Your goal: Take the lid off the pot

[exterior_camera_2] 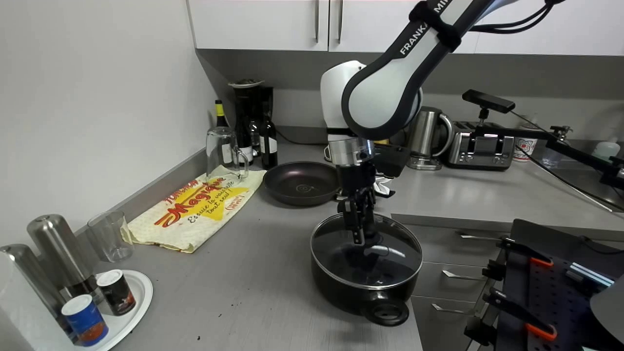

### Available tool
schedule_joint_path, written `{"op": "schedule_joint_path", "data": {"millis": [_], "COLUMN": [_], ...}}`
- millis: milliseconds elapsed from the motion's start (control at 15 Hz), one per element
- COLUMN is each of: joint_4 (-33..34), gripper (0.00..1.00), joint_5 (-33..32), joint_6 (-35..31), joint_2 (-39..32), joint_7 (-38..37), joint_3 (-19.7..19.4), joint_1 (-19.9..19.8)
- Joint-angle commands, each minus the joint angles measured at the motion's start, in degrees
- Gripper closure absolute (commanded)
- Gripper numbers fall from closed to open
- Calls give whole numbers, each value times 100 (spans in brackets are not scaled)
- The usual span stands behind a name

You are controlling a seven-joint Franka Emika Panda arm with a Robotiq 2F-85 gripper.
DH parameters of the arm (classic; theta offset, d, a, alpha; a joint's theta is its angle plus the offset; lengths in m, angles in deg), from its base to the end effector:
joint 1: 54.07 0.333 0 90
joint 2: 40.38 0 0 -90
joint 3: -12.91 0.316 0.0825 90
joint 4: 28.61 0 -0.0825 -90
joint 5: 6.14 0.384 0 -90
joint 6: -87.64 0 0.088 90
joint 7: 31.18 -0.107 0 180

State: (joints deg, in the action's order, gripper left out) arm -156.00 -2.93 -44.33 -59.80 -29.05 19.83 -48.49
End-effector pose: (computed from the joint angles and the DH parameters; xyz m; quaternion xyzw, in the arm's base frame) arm 0.5072 0.1154 0.2028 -0.9855 -0.1043 0.1312 0.0268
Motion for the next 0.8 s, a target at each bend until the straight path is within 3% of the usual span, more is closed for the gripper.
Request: {"op": "schedule_joint_path", "data": {"millis": [0, 267, 733], "joint_4": [92, 99, -155], "gripper": [40, 72, 74], "joint_5": [38, 65, 59], "joint_6": [-53, -73, -19], "joint_2": [-67, -37, 342], "joint_7": [109, 113, 32], "joint_3": [7, 17, 64], "joint_1": [-23, -48, 6]}}
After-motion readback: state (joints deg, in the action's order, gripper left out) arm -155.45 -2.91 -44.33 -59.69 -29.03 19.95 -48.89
